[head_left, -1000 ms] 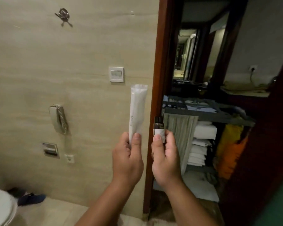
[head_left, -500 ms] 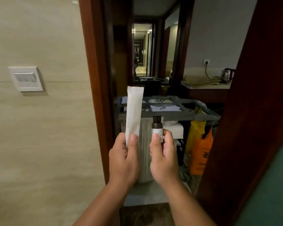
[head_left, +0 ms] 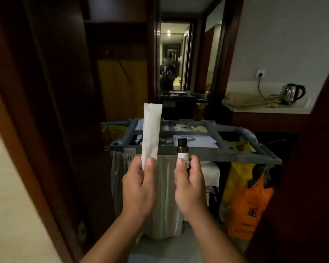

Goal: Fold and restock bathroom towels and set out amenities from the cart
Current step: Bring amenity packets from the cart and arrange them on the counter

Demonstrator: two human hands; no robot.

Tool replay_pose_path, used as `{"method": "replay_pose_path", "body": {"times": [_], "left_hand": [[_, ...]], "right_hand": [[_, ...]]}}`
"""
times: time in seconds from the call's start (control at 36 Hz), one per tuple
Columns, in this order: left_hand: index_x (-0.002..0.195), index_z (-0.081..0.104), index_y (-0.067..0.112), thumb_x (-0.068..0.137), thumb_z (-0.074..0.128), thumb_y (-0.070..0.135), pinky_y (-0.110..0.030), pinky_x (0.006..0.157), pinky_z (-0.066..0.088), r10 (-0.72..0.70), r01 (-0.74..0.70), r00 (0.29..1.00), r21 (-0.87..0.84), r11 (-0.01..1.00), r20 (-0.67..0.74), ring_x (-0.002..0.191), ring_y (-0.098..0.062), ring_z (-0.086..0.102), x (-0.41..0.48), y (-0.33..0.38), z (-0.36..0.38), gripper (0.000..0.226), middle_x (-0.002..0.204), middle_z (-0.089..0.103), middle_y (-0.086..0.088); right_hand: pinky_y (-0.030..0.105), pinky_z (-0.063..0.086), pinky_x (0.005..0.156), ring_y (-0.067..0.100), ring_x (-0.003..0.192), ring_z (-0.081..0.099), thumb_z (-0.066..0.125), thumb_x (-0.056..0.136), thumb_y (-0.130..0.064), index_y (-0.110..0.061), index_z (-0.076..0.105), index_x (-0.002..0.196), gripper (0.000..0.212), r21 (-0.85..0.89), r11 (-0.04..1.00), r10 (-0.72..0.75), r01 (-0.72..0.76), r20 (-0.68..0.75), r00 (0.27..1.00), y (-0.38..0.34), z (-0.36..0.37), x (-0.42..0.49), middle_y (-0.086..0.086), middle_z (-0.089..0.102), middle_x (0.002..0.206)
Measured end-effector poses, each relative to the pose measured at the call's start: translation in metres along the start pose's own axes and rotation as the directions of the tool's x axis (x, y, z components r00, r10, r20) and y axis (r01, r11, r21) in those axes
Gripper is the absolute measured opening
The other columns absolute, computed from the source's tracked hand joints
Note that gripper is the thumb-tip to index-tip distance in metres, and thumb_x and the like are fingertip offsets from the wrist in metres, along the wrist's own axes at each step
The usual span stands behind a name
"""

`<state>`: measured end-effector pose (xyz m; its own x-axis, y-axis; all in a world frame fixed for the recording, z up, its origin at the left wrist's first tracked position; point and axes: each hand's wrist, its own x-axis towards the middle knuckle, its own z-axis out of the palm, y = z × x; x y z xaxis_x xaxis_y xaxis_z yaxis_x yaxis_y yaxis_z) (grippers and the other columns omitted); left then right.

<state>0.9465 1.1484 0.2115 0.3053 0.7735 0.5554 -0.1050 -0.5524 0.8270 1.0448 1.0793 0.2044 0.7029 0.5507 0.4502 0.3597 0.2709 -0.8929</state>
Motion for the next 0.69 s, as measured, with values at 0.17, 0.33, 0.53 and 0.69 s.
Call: {"method": "replay_pose_path", "body": {"times": [0.17, 0.33, 0.53, 0.69], "left_hand": [[0.092, 0.058, 0.024, 0.104, 0.044, 0.052, -0.029, 0.044, 0.041, -0.042, 0.041, 0.999, -0.027, 0.999, -0.016, 0.052, -0.011, 0.051, 0.078, -0.061, 0.055, 0.034, 0.066, 0.056, 0.004], [0.092, 0.058, 0.026, 0.105, 0.043, 0.053, -0.030, 0.044, 0.042, -0.051, 0.051, 0.999, -0.005, 0.999, 0.005, 0.053, -0.007, 0.051, 0.159, -0.114, 0.111, 0.034, 0.069, 0.057, 0.005], [0.092, 0.061, 0.024, 0.104, 0.045, 0.042, -0.018, 0.046, 0.041, -0.108, 0.109, 0.994, 0.037, 0.993, -0.036, 0.057, -0.004, 0.053, 0.235, -0.161, 0.150, 0.027, 0.072, 0.059, 0.009], [0.093, 0.059, 0.014, 0.106, 0.046, 0.037, -0.021, 0.044, 0.040, -0.122, 0.124, 0.991, 0.038, 0.992, -0.060, 0.051, -0.003, 0.050, 0.293, -0.208, 0.184, 0.030, 0.064, 0.055, 0.004]], "right_hand": [[0.021, 0.043, 0.063, 0.001, 0.066, 0.055, 0.042, 0.103, -0.057, -0.030, 0.055, 0.114, 0.032, -0.039, 0.999, -0.010, 0.011, 0.020, 1.000, 0.053, 0.014, 0.096, -0.013, 0.059, 0.072], [0.019, 0.045, 0.064, 0.000, 0.068, 0.054, 0.041, 0.099, -0.048, -0.023, 0.055, 0.112, 0.031, -0.057, 0.998, -0.005, 0.007, 0.033, 0.999, 0.088, 0.026, 0.189, -0.018, 0.061, 0.079], [0.018, 0.048, 0.063, 0.000, 0.067, 0.055, 0.041, 0.099, -0.047, -0.027, 0.055, 0.111, 0.027, -0.059, 0.998, 0.041, -0.038, 0.048, 0.998, 0.140, 0.044, 0.276, -0.015, 0.062, 0.080], [0.011, 0.046, 0.061, -0.006, 0.069, 0.057, 0.042, 0.108, -0.036, -0.024, 0.054, 0.110, 0.017, -0.087, 0.991, 0.115, -0.105, 0.121, 0.986, 0.199, 0.061, 0.352, -0.004, 0.062, 0.086]]}}
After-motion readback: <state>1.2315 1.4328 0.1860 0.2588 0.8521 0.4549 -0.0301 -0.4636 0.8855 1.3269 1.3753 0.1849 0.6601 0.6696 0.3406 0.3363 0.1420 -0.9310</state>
